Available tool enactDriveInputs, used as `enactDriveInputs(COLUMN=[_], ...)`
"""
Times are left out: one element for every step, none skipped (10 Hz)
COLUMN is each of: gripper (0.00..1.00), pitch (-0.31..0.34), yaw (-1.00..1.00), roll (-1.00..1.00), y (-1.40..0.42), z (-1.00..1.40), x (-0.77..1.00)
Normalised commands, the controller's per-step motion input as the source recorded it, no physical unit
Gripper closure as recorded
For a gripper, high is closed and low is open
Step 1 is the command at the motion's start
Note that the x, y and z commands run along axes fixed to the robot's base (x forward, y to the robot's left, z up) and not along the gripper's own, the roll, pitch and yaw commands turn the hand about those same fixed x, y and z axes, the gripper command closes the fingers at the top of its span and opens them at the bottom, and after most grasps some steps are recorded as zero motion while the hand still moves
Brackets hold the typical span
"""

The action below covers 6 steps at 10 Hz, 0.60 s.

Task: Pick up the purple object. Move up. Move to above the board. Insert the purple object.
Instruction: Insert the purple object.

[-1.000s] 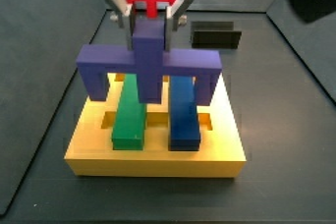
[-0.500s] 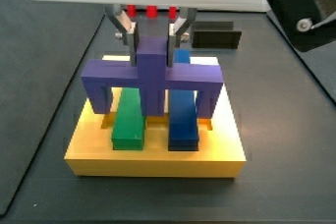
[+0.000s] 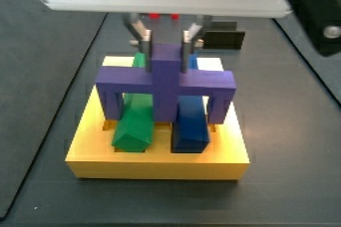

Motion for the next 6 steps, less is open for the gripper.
enactDriveInputs(gripper=[1.00,1.00,1.00,1.00,1.00,1.00], pitch=[0.026,0.043,0.024,0.014,0.046,0.059], yaw=[-0.04,-0.05,-0.06,-0.06,-0.04,-0.03], roll=[0.01,0.00,0.00,0.00,0.00,0.00], y=[0.00,0.00,0.00,0.00,0.00,0.00], z=[-0.07,0.00,0.00,0.08,0.22,0.22], x=[-0.18,-0.19,-0.20,-0.16,-0.07,-0.06])
